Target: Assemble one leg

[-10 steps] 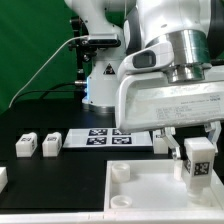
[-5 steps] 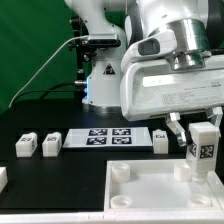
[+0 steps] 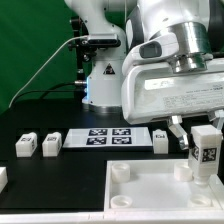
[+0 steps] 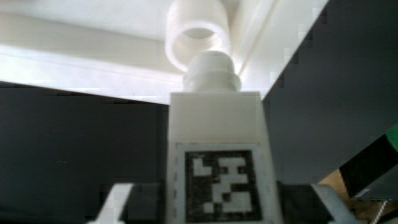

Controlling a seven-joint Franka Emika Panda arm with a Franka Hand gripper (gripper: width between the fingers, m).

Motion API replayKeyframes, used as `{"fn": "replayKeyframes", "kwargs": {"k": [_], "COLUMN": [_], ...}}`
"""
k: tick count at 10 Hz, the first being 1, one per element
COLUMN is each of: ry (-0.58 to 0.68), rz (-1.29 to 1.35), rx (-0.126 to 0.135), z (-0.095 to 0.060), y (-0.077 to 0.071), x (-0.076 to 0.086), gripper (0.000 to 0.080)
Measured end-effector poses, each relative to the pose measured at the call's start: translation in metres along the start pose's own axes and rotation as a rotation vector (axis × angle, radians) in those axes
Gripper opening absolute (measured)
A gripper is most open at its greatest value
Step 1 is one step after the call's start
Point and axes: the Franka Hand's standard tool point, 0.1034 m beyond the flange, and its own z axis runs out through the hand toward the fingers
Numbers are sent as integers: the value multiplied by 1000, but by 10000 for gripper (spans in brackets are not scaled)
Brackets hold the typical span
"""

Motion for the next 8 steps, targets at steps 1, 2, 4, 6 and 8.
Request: {"fn": "replayKeyframes", "kwargs": {"k": [1, 2, 4, 6, 8], "ry": [-5, -8, 13, 33, 41], "rz": [-1, 2, 3, 1, -5], "rx": [-3, -4, -5, -5, -7], "z": [7, 15, 19, 20, 20], "y": [5, 8, 8, 5, 7], "x": [-3, -4, -2, 0, -1], "gripper": [291, 291, 291, 291, 291]}}
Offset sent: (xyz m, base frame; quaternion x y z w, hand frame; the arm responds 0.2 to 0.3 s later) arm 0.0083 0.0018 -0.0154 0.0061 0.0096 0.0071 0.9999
